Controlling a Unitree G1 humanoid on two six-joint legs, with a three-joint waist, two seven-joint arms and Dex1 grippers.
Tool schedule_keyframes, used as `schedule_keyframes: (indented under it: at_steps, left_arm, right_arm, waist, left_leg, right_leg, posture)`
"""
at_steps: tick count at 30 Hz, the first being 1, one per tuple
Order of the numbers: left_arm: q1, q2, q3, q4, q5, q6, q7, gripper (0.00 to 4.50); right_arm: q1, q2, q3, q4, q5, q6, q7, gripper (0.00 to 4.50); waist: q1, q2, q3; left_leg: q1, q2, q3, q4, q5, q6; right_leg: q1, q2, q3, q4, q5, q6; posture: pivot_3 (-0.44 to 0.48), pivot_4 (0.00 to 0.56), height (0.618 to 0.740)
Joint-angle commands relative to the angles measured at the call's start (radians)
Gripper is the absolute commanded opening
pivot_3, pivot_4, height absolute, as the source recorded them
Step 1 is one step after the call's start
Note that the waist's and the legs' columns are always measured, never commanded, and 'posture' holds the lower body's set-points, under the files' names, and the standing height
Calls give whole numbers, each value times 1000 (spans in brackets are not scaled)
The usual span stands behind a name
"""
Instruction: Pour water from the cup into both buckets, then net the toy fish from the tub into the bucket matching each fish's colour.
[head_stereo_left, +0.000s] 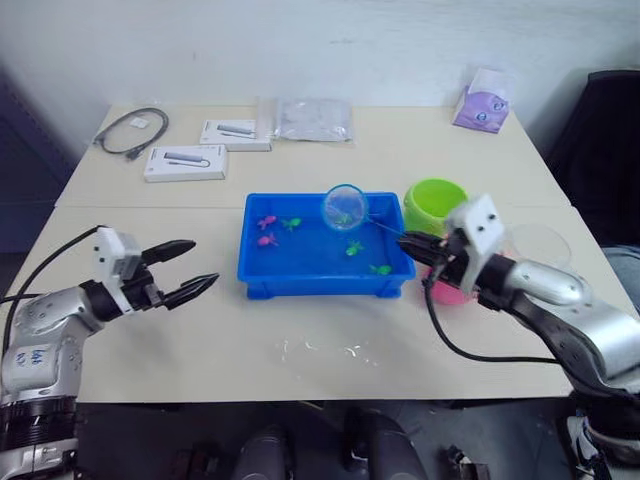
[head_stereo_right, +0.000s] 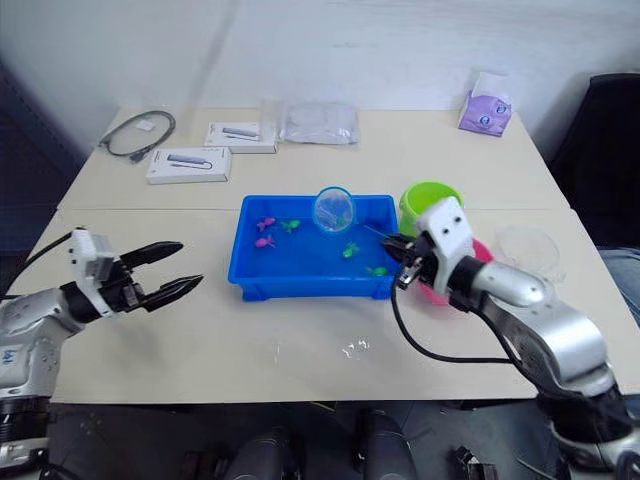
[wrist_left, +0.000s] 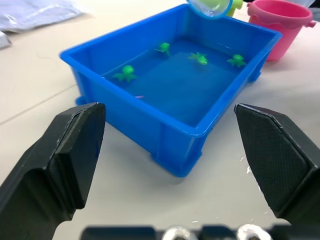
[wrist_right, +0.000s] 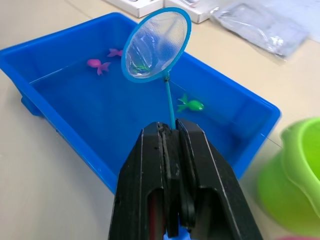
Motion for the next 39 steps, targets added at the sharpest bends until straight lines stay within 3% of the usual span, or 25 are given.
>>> schedule_keyframes:
  at_steps: [1,8,18,30,39]
  left_arm:
    - [37,24,48,-103,4,-31,37,4425]
    - [26,62,7,-131,50,-18,48,4425]
    - [14,73,-10,-130,57,9,70,4425]
    - [36,53,1,-124,46,26,101,4425]
    - [15,51,-10,-89,54,8,93,4425]
  right_arm:
    - [-196,62,213,122,-158,19,56,0]
    - [-392,203,357,365,-320,-9,75,0]
    - [-480,362,431,571,-561,-97,33,0]
    - [-483,511,422,593,-599,-29,85,0]
    - [-451,525,382,517,-538,100,171,0]
  waist:
    - [1,0,0]
    - [-14,0,0]
    - [-31,0,0]
    - [-33,0,0]
    - [-33,0,0]
  left_leg:
    - [0,0,0,0,0,0]
    - [0,1,0,-1,0,-1]
    - [-1,1,0,-1,0,-1]
    - [-1,2,0,-1,-1,-2]
    - [-1,2,0,-2,-1,-2]
  right_leg:
    - [0,0,0,0,0,0]
    - [-1,1,-1,3,0,-1]
    - [-2,2,-1,3,0,-1]
    - [-2,2,-1,3,0,-1]
    - [-2,2,-1,3,0,-1]
  posture:
    - [0,150,740]
    - [0,150,740]
    - [0,150,740]
    - [0,150,740]
    - [0,150,740]
